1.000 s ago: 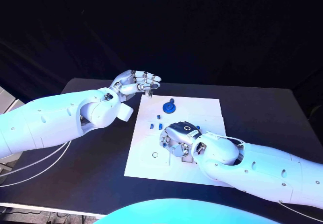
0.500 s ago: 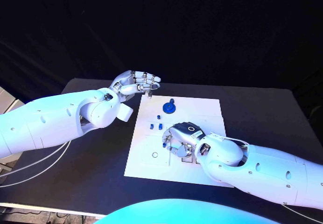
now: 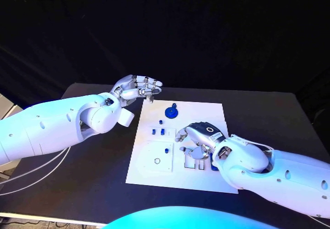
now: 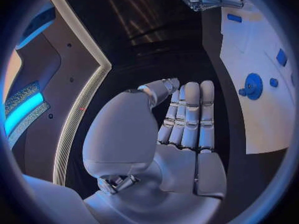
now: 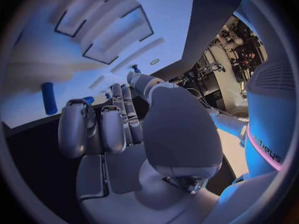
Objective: Assemble the parts on the task board
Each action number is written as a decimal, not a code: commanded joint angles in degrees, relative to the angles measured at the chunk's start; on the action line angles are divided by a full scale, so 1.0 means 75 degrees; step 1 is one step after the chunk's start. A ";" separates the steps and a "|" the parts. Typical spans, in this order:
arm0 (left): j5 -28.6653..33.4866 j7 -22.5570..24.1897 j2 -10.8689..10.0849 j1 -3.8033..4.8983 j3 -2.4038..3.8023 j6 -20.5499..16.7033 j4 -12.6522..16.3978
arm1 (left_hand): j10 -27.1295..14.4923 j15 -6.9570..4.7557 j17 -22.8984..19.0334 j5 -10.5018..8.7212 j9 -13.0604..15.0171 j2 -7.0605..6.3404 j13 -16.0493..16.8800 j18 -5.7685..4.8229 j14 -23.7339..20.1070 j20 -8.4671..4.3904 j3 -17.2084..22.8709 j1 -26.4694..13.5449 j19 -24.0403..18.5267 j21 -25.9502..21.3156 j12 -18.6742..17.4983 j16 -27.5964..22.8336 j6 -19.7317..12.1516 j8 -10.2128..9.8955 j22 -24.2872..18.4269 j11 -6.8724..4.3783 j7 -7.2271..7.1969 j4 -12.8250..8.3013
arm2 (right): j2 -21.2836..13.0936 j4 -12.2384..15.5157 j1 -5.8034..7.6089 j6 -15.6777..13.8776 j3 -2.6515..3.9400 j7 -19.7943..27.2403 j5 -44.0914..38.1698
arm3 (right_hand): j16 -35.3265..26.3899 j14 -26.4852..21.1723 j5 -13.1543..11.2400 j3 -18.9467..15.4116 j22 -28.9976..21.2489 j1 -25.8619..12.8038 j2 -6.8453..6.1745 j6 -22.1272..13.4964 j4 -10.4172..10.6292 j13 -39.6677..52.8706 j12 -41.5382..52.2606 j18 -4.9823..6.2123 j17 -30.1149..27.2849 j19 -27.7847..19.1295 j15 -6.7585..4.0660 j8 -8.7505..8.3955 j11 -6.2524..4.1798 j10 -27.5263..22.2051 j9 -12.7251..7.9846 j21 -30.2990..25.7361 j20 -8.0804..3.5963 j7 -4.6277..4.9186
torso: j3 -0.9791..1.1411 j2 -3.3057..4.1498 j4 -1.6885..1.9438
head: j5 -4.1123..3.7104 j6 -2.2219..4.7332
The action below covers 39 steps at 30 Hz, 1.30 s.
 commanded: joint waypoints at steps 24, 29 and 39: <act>0.0012 -0.0024 -0.0021 0.0008 0.0005 0.0179 -0.0021 | -0.0075 0.0018 0.0016 0.0041 -0.0011 0.0023 -0.0009 0.0126 -0.0056 0.0057 0.0006 -0.0061 -0.0015 -0.0039 0.0054 0.0032 -0.0084 -0.0049 -0.0014 0.0000 0.0044 -0.0050 | -0.0716 -0.0456 0.0854 0.1713 0.0060 -0.0140 0.0788 | 0.0010 0.0088 -0.0359 -0.3026 0.0781 0.1284 0.0336 -0.0424 0.1286 -0.0364 0.0533 0.0185 -0.0176 0.0002 0.0198 -0.0764 0.0140 -0.1019 -0.0271 -0.0409 0.0176 -0.0297 | -0.0005 -0.0005 -0.0039 | -0.0134 0.0075; 0.0012 -0.0031 -0.0026 0.0009 0.0005 0.0180 -0.0043 | -0.0078 0.0019 0.0017 0.0041 -0.0011 0.0024 -0.0009 0.0125 -0.0056 0.0058 0.0006 -0.0063 -0.0015 -0.0039 0.0055 0.0033 -0.0085 -0.0049 -0.0015 0.0001 0.0045 -0.0049 | -0.0638 -0.0511 0.0844 0.1710 0.0048 -0.0099 0.0805 | 0.0077 0.0151 -0.0389 -0.2947 0.0823 0.1322 0.0473 -0.0278 0.1267 -0.0325 0.0799 0.0169 -0.0063 0.0050 0.0134 -0.0725 0.0046 -0.0677 -0.0260 -0.0315 0.0097 -0.0229 | 0.0003 -0.0012 -0.0043 | -0.0131 0.0070; 0.0012 -0.0043 -0.0029 0.0009 0.0005 0.0189 -0.0050 | -0.0091 0.0022 0.0018 0.0041 -0.0010 0.0030 -0.0011 0.0125 -0.0056 0.0061 0.0007 -0.0068 -0.0014 -0.0039 0.0059 0.0035 -0.0095 -0.0049 -0.0016 0.0004 0.0048 -0.0046 | -0.0383 -0.0731 0.0803 0.1409 0.0028 -0.0112 0.0937 | 0.0051 0.0176 -0.0149 -0.2257 0.0902 0.1167 0.0810 0.0014 0.1264 -0.0327 0.0960 0.0131 -0.0113 0.0150 -0.0002 -0.0699 -0.0100 -0.0087 -0.0293 -0.0156 -0.0021 -0.0085 | -0.0002 -0.0021 -0.0025 | -0.0144 0.0056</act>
